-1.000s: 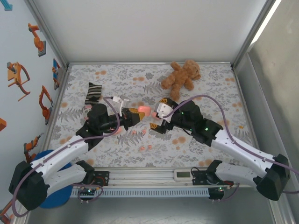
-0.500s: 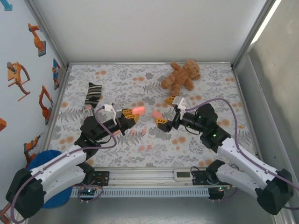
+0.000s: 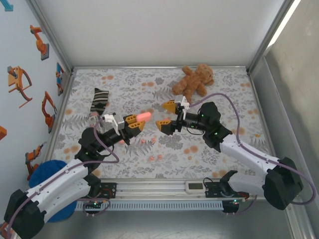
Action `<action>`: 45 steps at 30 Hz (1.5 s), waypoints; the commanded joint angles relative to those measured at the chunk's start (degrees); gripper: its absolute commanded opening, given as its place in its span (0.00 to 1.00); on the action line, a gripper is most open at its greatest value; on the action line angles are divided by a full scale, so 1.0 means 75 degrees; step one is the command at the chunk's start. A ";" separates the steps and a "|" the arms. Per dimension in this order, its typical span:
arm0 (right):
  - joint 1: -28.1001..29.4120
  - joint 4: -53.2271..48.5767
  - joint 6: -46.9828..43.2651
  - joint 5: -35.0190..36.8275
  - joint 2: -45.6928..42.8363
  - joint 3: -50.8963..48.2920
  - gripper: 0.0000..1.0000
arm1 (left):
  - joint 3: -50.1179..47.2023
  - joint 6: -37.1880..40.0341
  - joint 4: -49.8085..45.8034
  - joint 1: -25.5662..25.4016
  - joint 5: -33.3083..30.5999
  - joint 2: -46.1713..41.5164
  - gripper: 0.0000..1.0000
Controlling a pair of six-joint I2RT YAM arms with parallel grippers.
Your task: Insert wireless bluetooth earbuds into charging case
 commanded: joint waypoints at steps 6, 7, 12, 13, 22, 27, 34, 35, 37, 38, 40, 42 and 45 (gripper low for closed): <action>0.0251 0.0554 0.0031 -0.0349 0.0313 0.0543 0.93 | -0.0031 0.0395 0.0151 -0.0043 0.0326 -0.0216 0.00; 0.0293 0.0528 -0.0010 -0.0348 0.0338 0.0579 0.93 | -0.0018 0.0398 0.0148 -0.0049 0.0330 -0.0223 0.00; 0.0418 0.0644 -0.0010 -0.0384 0.0501 0.0685 0.93 | 0.0010 0.0431 0.0153 -0.0044 0.0349 -0.0255 0.00; 0.0429 0.0659 -0.0010 -0.0365 0.0525 0.0714 0.93 | 0.0004 0.0420 0.0148 -0.0047 0.0357 -0.0267 0.00; 0.0511 0.0668 -0.0019 -0.0239 0.0770 0.0937 0.93 | -0.0007 0.0412 0.0154 -0.0049 0.0437 -0.0300 0.00; 0.0524 0.0595 -0.0067 -0.0151 0.0866 0.1020 0.93 | -0.0013 0.0420 0.0152 -0.0040 0.0437 -0.0317 0.00; 0.0524 0.0544 -0.0072 -0.0062 0.0924 0.1087 0.91 | -0.0032 0.0400 0.0189 -0.0053 0.0487 -0.0289 0.00; 0.0523 0.0529 -0.0061 -0.0008 0.0924 0.1108 0.91 | -0.0036 0.0402 0.0197 -0.0041 0.0485 -0.0282 0.00; 0.0523 0.0499 -0.0047 0.0026 0.0941 0.1149 0.90 | -0.0037 0.0418 0.0200 -0.0061 0.0503 -0.0299 0.00; 0.0523 0.0500 -0.0040 0.0032 0.0938 0.1176 0.90 | -0.0043 0.0420 0.0190 -0.0058 0.0501 -0.0303 0.00; 0.0524 0.0441 -0.0031 0.0106 0.0943 0.1212 0.90 | -0.0055 0.0422 0.0192 -0.0053 0.0523 -0.0316 0.00; 0.0523 0.0360 -0.0043 0.0235 0.0940 0.1259 0.90 | -0.0049 0.0431 0.0196 -0.0054 0.0536 -0.0305 0.00; 0.0529 0.0287 -0.0067 0.0283 0.0936 0.1329 0.89 | -0.0051 0.0432 0.0189 -0.0049 0.0548 -0.0313 0.00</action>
